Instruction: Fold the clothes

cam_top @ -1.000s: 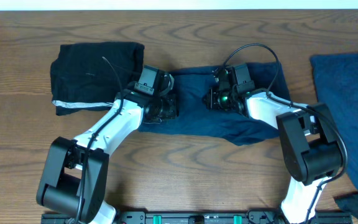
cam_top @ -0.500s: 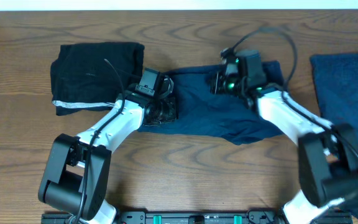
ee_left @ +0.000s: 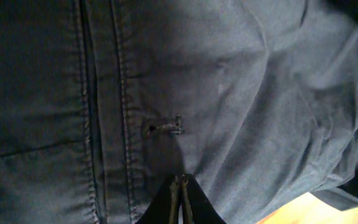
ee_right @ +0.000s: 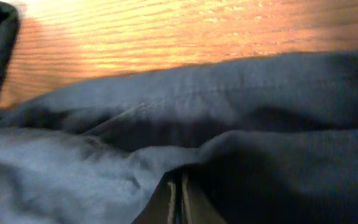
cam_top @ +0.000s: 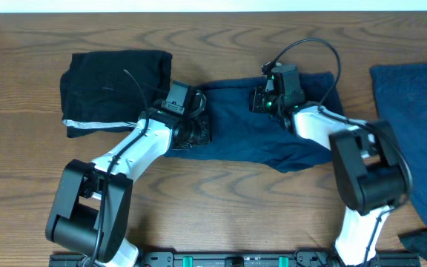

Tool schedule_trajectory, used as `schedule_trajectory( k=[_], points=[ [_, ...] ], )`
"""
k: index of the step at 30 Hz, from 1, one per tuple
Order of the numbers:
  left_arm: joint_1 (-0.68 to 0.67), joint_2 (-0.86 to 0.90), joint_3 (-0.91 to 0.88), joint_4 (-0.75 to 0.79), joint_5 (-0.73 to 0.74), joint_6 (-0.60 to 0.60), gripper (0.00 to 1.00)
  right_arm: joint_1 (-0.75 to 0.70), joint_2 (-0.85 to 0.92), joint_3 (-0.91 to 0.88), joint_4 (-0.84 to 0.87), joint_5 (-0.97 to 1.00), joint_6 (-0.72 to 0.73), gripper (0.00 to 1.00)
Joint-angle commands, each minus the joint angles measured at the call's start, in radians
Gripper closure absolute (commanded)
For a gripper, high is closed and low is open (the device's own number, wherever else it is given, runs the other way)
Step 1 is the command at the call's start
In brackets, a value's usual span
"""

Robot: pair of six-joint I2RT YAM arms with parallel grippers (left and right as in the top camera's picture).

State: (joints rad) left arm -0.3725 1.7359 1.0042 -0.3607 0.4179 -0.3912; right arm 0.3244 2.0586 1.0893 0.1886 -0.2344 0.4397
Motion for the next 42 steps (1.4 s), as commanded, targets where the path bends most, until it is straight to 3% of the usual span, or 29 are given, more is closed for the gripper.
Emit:
schedule_trajectory(
  k=[1,7,14,19,25,42],
  points=[
    [-0.002,0.008,-0.006,-0.005,-0.010,0.025,0.94,0.010,0.038,-0.001,0.051,0.013,-0.015,0.94],
    [-0.006,0.008,-0.006,-0.010,-0.010,0.039,0.94,0.005,-0.063,0.004,0.037,-0.129,-0.063,0.93],
    [-0.006,0.008,-0.006,-0.026,-0.011,0.039,0.94,0.002,-0.371,0.004,-0.388,-0.172,-0.045,0.99],
    [-0.006,0.008,-0.006,-0.032,-0.011,0.039,0.94,0.004,-0.465,0.004,-0.573,-0.139,-0.044,0.99],
    [-0.006,0.008,-0.006,-0.032,-0.010,0.039,0.94,0.025,-0.436,-0.018,-0.732,-0.136,-0.044,0.99],
    [-0.006,0.008,-0.006,-0.027,-0.011,0.039,0.94,0.069,-0.198,-0.137,-0.690,-0.136,-0.029,0.99]
  ],
)
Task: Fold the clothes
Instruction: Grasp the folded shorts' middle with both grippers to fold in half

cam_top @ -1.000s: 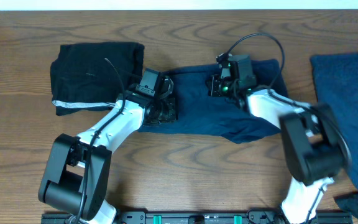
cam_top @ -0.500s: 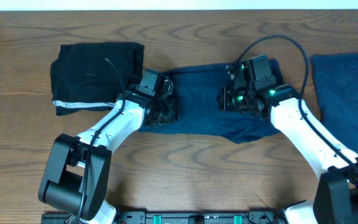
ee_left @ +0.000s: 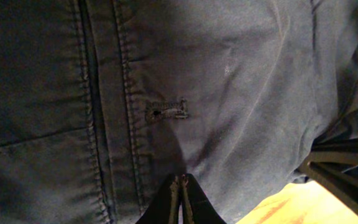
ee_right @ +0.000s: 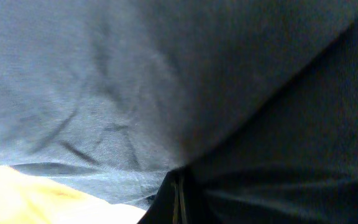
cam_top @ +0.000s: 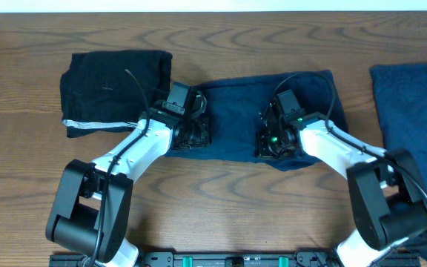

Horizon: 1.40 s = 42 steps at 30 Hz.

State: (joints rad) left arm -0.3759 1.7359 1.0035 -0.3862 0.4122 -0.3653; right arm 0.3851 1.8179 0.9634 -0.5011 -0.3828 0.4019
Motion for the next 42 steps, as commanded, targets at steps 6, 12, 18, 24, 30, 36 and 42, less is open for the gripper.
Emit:
schedule_trajectory(
  k=[6,12,18,24,30,36,42],
  points=[
    [-0.002,0.008,-0.005,-0.002,-0.005,0.013,0.93,0.009,0.060,-0.011,0.001,0.013,0.021,0.99],
    [-0.002,0.008,-0.005,-0.002,-0.005,0.013,0.93,0.009,0.060,-0.011,0.004,0.012,0.021,0.99],
    [-0.002,0.007,-0.005,-0.002,-0.004,-0.014,0.94,0.005,0.047,0.022,-0.018,-0.012,0.011,0.99],
    [-0.002,-0.015,0.013,0.000,-0.004,-0.042,0.94,0.002,-0.043,0.147,-0.147,-0.014,-0.018,0.99],
    [0.001,-0.084,0.030,0.055,-0.011,-0.136,0.94,0.002,-0.127,0.213,-0.120,0.018,-0.034,0.99],
    [0.071,-0.122,0.049,-0.005,-0.054,-0.075,0.91,0.005,-0.116,0.215,-0.076,0.021,-0.021,0.99],
    [0.163,-0.122,0.257,-0.361,-0.134,0.036,0.91,0.022,-0.112,0.215,-0.074,0.134,-0.033,0.99]
  ],
)
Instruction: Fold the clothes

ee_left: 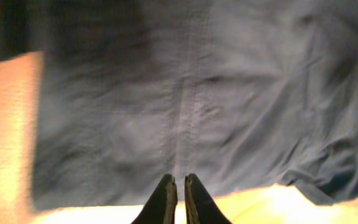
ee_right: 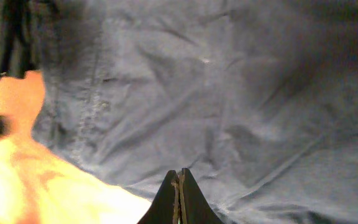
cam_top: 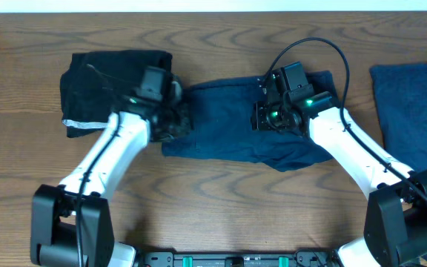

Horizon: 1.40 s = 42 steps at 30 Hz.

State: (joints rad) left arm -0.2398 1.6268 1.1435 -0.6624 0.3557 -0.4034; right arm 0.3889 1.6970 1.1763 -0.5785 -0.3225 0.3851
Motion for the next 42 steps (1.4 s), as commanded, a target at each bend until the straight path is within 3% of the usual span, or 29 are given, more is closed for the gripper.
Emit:
schedule_trajectory(
  k=[1,5,14,15,17,19,22,25,42],
  points=[
    [0.030,-0.013,0.145,-0.126,-0.113,0.074,0.91,0.018,0.009,0.002,0.004,0.077,-0.016,0.99],
    [0.031,-0.013,0.224,-0.251,-0.252,0.074,0.91,0.018,0.012,0.002,0.006,0.107,-0.016,0.99],
    [0.031,0.120,0.214,-0.256,-0.253,0.070,0.86,0.018,0.055,0.002,0.058,0.141,-0.016,0.99],
    [0.031,0.139,0.214,-0.255,-0.253,0.070,0.83,0.018,0.063,0.002,0.067,0.145,-0.016,0.99],
    [0.031,0.182,0.214,-0.249,-0.253,0.071,0.61,0.018,0.078,0.002,0.083,0.167,-0.016,0.99],
    [0.031,0.209,0.214,-0.249,-0.253,0.071,0.57,0.018,0.090,0.002,0.098,0.185,-0.016,0.99],
    [0.031,0.248,0.214,-0.233,-0.253,0.082,0.42,0.018,0.124,0.002,0.133,0.187,-0.016,0.97],
    [0.031,0.275,0.213,-0.207,-0.253,0.097,0.35,0.018,0.159,0.002,0.171,0.187,-0.016,0.96],
    [0.018,0.425,0.197,-0.135,-0.251,0.096,0.34,0.026,0.285,0.002,0.203,0.184,-0.016,0.98]
  ],
)
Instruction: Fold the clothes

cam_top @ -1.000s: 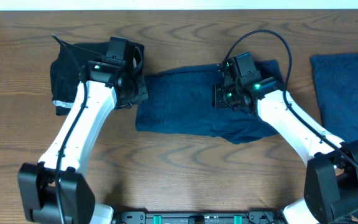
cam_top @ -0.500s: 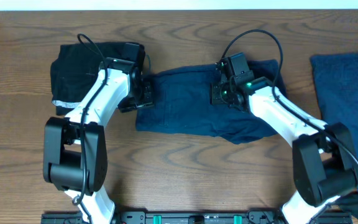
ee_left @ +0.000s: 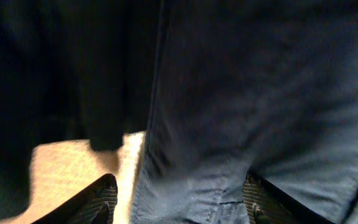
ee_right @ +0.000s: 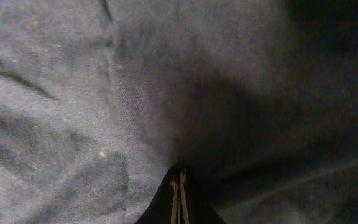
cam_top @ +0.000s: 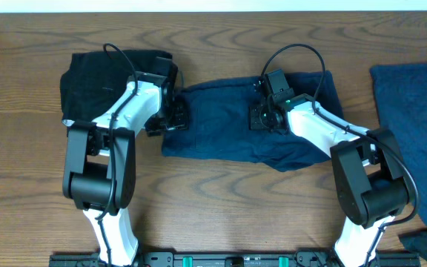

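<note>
A navy blue garment (cam_top: pixel 224 130) lies folded in a wide band across the middle of the table. My left gripper (cam_top: pixel 170 116) is at its left edge. In the left wrist view this gripper (ee_left: pixel 179 202) is open, its fingers (ee_left: pixel 101 200) set wide on either side of the navy hem (ee_left: pixel 191 193). My right gripper (cam_top: pixel 262 117) is low over the garment's middle. In the right wrist view it (ee_right: pixel 179 190) is shut, tips against the cloth (ee_right: pixel 73 93), with nothing seen between them.
A folded black garment (cam_top: pixel 102 81) lies at the back left, touching the navy one's left end. Another blue cloth (cam_top: pixel 414 126) lies at the right edge of the brown wooden table (cam_top: pixel 213 208). The right arm's cable (cam_top: pixel 302 52) loops above the garment.
My left gripper was shut over the garment's left part; it is now open astride the left hem, lower down. My right gripper stays shut and is now closer to the cloth.
Both grippers were shut, the left on the garment's left part, the right at its far edge. Then the right was at the near edge. Then both were raised, the left further left. Now the left is open at the left hem.
</note>
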Tool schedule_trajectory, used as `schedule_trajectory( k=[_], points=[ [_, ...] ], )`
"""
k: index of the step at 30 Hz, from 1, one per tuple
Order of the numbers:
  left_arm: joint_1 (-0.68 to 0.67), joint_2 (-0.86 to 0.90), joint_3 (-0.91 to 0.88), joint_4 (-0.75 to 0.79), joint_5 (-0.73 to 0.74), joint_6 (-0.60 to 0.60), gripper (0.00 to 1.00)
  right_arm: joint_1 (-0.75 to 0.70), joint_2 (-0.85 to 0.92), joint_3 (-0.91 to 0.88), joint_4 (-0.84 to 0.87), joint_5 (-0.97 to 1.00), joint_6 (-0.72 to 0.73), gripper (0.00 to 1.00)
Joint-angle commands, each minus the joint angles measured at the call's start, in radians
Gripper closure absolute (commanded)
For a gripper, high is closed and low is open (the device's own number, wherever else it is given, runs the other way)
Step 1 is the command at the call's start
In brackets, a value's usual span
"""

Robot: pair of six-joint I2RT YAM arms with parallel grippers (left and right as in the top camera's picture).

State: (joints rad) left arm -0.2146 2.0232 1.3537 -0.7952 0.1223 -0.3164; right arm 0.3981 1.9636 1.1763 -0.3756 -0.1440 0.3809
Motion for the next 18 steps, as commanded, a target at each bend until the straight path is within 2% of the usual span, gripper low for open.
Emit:
schedule_trajectory(
  k=[1,18],
  points=[
    [-0.012,0.037,-0.013,-0.001,-0.017,0.009,0.34,0.021,0.018,0.002,0.000,0.005,-0.011,0.97],
    [-0.064,0.069,-0.034,0.040,0.022,0.009,0.34,0.050,0.018,0.001,-0.003,0.013,-0.012,0.96]
  ],
)
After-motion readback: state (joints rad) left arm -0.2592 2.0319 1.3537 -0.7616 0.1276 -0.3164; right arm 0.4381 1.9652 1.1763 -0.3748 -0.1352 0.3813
